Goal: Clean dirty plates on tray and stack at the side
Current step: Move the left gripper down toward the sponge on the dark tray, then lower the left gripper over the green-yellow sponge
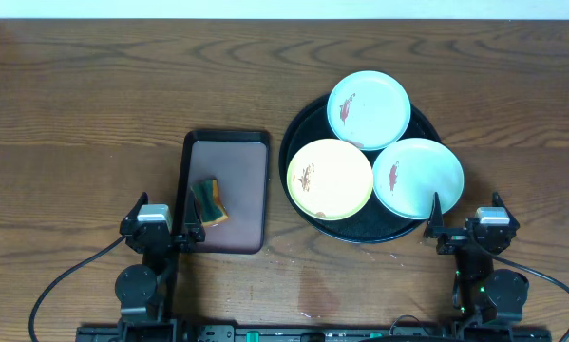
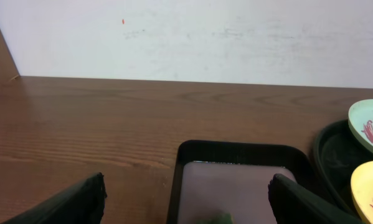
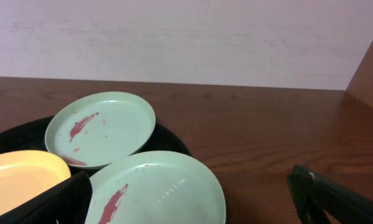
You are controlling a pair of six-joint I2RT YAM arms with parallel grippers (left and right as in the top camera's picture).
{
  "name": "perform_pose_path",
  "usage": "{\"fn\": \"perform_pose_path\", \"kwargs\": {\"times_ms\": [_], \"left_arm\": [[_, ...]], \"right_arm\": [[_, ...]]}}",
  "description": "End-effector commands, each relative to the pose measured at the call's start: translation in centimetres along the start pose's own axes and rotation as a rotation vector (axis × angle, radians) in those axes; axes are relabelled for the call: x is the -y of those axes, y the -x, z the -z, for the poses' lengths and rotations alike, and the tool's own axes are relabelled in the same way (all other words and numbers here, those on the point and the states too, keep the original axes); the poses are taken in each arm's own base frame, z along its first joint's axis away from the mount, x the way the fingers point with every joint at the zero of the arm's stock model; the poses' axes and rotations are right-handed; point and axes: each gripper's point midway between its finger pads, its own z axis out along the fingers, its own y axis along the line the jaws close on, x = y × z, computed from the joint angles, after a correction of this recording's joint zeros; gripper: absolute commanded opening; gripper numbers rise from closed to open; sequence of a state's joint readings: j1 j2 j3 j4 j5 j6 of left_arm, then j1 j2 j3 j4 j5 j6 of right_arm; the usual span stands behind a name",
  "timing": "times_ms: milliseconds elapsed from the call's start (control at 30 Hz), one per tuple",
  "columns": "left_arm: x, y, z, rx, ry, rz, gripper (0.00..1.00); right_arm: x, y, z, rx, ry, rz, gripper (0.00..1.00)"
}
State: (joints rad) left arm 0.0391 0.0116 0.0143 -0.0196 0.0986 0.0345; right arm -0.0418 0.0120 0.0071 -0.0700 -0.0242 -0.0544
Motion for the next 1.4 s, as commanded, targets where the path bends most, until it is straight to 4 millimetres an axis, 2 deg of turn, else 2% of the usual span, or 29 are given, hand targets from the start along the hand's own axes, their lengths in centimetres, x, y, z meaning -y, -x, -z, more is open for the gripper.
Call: {"fn": "perform_pose_path", "kwargs": {"times_ms": [0, 933, 1000, 1033, 1167, 1233, 1367], "left_arm": [[0.2, -1.6, 0.0, -0.054, -0.015, -0.014, 0.84], [0.2, -1.6, 0.0, -0.054, -0.015, -0.014, 0.84], [0.5, -1.0, -0.1, -0.032, -0.030, 0.005, 0.84], [1.2, -0.7, 0.0, -0.020, -0.071, 0.049, 0.84], [7.0, 0.5, 1.4, -0.030, -0.418, 0.271, 0.84], [8.9, 2.2, 2.5, 0.009, -0.552, 0.295, 0.84], [10.5, 7.2, 4.8, 0.220, -0.694, 0.216, 0.84]], "right_arm": [[0.3, -0.2, 0.0, -0.006, -0.014, -0.017, 0.99], [0.3, -0.2, 0.0, -0.006, -0.014, -0.017, 0.99], [0.3, -0.2, 0.0, -0.006, -0.014, -0.017, 0.99], [0.3, -0.2, 0.0, -0.006, -0.014, -0.017, 0.99], [0.3, -0.2, 0.0, -0.006, -0.014, -0.017, 0.99], [0.3, -0.2, 0.0, -0.006, -0.014, -0.017, 0.99], [0.3, -0.2, 0.0, -0.006, -0.014, -0.017, 0.99]]}}
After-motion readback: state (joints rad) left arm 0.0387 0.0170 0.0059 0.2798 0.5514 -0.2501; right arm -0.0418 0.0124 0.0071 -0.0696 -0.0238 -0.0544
